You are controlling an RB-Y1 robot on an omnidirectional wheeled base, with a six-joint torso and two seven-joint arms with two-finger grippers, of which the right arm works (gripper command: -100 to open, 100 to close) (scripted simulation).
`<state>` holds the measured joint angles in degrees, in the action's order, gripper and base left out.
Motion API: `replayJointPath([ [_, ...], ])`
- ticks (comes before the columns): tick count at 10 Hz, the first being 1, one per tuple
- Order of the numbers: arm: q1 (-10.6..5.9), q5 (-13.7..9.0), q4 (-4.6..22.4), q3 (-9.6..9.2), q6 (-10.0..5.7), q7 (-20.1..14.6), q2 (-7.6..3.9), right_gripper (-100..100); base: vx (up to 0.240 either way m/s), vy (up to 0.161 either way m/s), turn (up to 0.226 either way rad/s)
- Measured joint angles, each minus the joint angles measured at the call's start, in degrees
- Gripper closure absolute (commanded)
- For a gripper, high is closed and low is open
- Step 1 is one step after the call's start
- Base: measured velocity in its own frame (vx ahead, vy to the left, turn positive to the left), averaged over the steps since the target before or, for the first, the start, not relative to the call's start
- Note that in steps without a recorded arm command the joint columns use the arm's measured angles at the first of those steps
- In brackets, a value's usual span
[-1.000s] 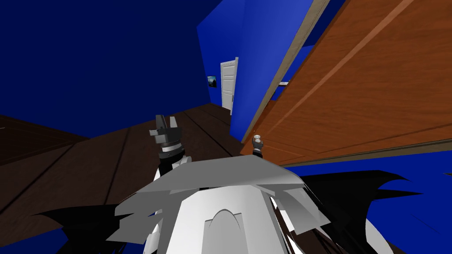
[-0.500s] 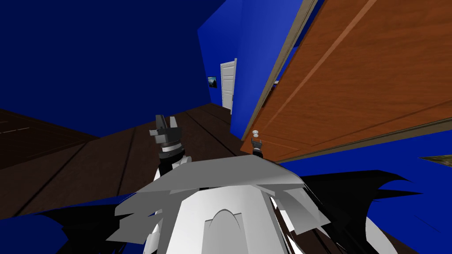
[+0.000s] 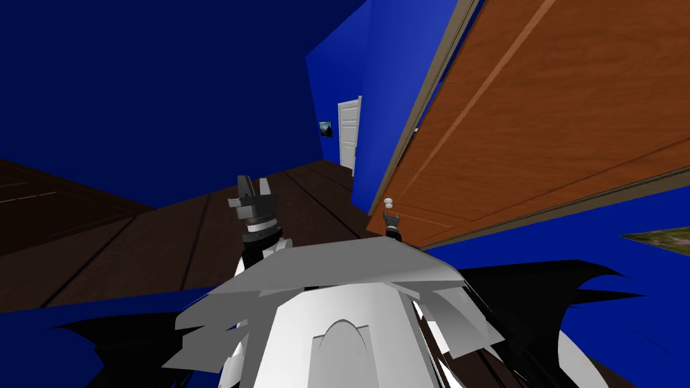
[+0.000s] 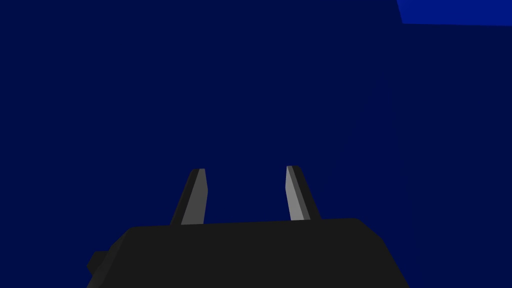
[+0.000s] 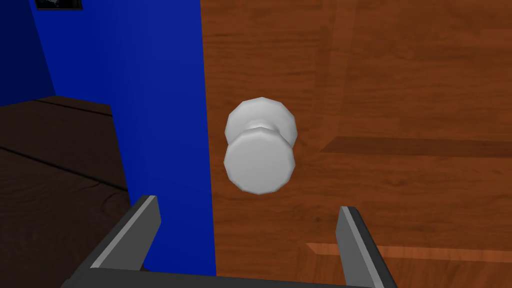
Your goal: Pull the door open
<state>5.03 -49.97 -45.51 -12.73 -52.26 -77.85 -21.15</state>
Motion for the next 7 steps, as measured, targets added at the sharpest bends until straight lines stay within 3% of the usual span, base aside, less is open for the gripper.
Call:
replayJointPath([
  [5,-0.28,-0.1,1.1,0.47,-0.88,-0.1,0.42,-100,0.16,-0.091,0.033],
  [6,-0.3,-0.1,1.1,0.49,-0.91,-0.1,0.41,100,-0.007,0.005,-0.02],
  [7,-0.29,-0.2,1.1,0.57,-0.9,-0.1,0.31,100,-0.027,0.014,-0.002],
])
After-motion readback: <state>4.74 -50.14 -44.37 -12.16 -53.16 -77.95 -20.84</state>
